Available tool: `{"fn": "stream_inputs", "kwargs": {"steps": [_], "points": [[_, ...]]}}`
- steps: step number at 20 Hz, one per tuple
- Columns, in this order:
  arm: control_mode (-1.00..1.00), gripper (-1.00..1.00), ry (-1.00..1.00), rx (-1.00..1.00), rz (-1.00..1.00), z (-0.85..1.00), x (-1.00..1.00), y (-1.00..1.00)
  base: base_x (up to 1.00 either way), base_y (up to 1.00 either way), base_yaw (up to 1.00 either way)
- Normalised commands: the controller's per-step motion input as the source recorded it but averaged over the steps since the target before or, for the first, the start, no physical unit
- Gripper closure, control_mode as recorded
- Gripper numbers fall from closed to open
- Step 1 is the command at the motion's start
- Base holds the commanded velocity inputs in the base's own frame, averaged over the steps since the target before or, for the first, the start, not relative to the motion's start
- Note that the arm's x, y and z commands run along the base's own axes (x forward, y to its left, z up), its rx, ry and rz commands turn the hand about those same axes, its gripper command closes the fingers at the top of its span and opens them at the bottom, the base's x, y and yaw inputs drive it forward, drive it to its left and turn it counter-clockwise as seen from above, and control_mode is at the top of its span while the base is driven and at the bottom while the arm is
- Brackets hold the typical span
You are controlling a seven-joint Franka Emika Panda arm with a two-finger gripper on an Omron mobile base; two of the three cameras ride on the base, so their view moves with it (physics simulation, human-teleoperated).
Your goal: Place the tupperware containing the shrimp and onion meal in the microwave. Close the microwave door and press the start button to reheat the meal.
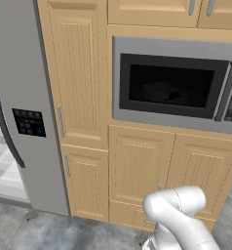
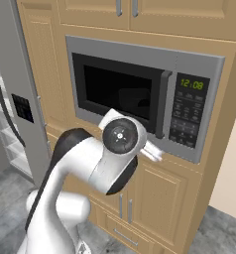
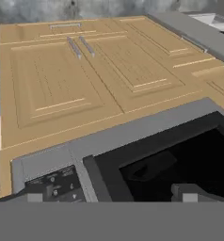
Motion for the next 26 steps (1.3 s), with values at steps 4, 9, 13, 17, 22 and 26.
{"fn": "stream_inputs", "kwargs": {"steps": [4,9,13,17,22,26], "points": [[-1.0,-1.0,-0.13,0.4,-0.03,-0.34,-0.16,-0.27,0.0,0.0,0.0],[-1.0,1.0,-0.11,0.17,-0.13,-0.26,-0.1,-0.09,0.0,0.0,0.0],[-1.0,1.0,-0.03,0.14,-0.15,-0.07,0.0,-0.09,0.0,0.0,0.0],[-1.0,1.0,0.0,0.14,-0.07,0.0,0.08,-0.27,0.0,0.0,0.0],[-1.0,1.0,0.03,0.13,0.0,-0.02,0.2,-0.44,0.0,0.0,0.0],[-1.0,1.0,0.04,0.09,0.0,-0.16,0.36,-0.32,0.0,0.0,0.0]]}}
